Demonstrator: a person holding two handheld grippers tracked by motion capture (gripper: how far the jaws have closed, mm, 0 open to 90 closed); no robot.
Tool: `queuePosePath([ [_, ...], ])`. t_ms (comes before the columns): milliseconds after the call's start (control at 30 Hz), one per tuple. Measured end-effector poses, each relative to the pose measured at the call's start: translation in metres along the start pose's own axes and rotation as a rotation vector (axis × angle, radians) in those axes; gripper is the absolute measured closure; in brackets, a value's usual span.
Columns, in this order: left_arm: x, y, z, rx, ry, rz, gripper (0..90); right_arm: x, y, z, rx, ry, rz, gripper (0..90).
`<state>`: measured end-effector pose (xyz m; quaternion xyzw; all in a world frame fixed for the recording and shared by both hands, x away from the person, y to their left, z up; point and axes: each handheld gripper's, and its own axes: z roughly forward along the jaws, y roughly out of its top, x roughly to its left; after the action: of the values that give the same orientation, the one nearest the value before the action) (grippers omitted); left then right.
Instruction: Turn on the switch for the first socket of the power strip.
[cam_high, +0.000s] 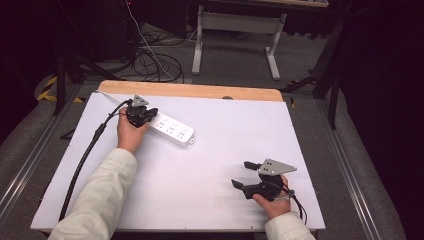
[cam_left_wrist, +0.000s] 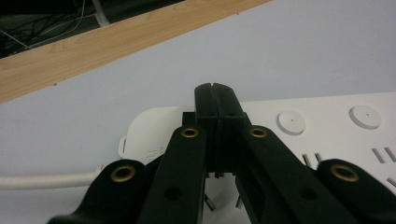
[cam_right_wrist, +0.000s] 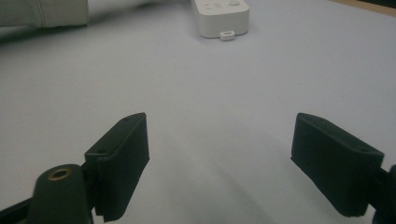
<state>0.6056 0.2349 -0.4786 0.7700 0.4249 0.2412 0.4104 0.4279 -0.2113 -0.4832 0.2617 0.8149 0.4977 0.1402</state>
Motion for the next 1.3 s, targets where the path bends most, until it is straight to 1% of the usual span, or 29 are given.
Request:
queuePosePath([
  [33,-0.001,0.000,0.000,0.004,0.000,-0.005,90.0,0.000,0.000,0.000,0.000,-0.001,0.001,19.9],
  [100,-0.001,0.001,0.000,0.007,0.007,0.006,90.0,0.000,0.000,0.000,-0.001,-0.001,0.001,19.9],
  [167,-0.001,0.001,0.000,0.007,0.014,0.003,90.0,0.000,0.000,0.000,-0.001,0.000,-0.001,19.9],
  [200,-0.001,0.001,0.000,0.007,0.010,0.001,90.0,0.000,0.000,0.000,-0.001,0.000,-0.001,19.9],
  [233,-0.002,0.001,0.000,0.008,0.007,-0.012,90.0,0.000,0.000,0.000,-0.001,0.000,-0.001,19.9],
  [367,-0.001,0.001,0.001,0.009,0.006,-0.025,90.0,0.000,0.000,0.000,-0.001,0.000,0.000,19.9],
  [433,-0.001,0.001,0.001,0.009,0.010,-0.012,90.0,0.000,0.000,0.000,-0.002,0.001,-0.001,19.9],
  [533,-0.002,0.001,0.001,0.011,0.012,-0.011,90.0,0.000,0.000,0.000,-0.002,0.000,0.000,19.9],
  [567,-0.001,0.001,0.001,0.014,0.018,-0.006,90.0,0.000,0.000,-0.001,-0.002,-0.001,0.000,19.9],
  [667,-0.002,0.002,0.001,0.018,0.009,-0.017,90.0,0.000,0.000,0.000,-0.001,0.002,-0.001,19.9],
  [733,-0.003,0.003,0.001,0.032,0.022,0.002,90.0,0.000,0.000,0.000,-0.002,0.002,-0.001,19.9],
  [767,-0.004,0.002,0.002,0.026,0.029,0.014,90.0,0.000,0.000,0.000,-0.002,0.002,0.000,19.9],
  [867,-0.001,0.002,0.001,0.020,0.012,-0.004,90.0,0.000,0.000,0.000,0.000,0.003,-0.001,19.9],
  [900,0.000,0.002,0.001,0.023,0.000,-0.021,90.0,0.000,0.000,0.000,-0.001,0.002,-0.002,19.9],
  [933,0.001,0.002,0.000,0.020,-0.002,-0.033,90.0,0.000,0.000,0.000,-0.003,0.003,-0.001,19.9],
  [967,0.001,0.003,-0.001,0.019,-0.011,-0.038,90.0,0.000,0.000,0.000,-0.003,0.002,0.000,19.9],
  [1033,0.002,0.003,-0.003,0.029,-0.002,-0.035,90.0,0.000,0.000,0.000,-0.004,0.001,0.001,19.9],
  [1067,0.003,0.004,-0.006,0.031,-0.004,-0.038,90.0,0.000,0.000,-0.001,-0.004,0.001,0.001,19.9],
  [1167,0.005,0.008,-0.013,0.008,-0.028,-0.043,90.0,0.000,0.000,0.000,-0.009,0.005,0.003,19.9],
  [1200,0.005,0.011,-0.016,-0.001,-0.029,-0.041,90.0,0.000,0.000,0.000,-0.012,0.005,0.002,19.9],
  [1233,0.005,0.014,-0.019,-0.010,-0.029,-0.044,90.0,0.001,0.000,-0.001,-0.020,0.005,0.003,20.0],
  [1300,0.004,0.017,-0.025,-0.025,-0.045,-0.056,90.0,0.001,0.001,-0.001,-0.025,0.005,0.007,19.9],
])
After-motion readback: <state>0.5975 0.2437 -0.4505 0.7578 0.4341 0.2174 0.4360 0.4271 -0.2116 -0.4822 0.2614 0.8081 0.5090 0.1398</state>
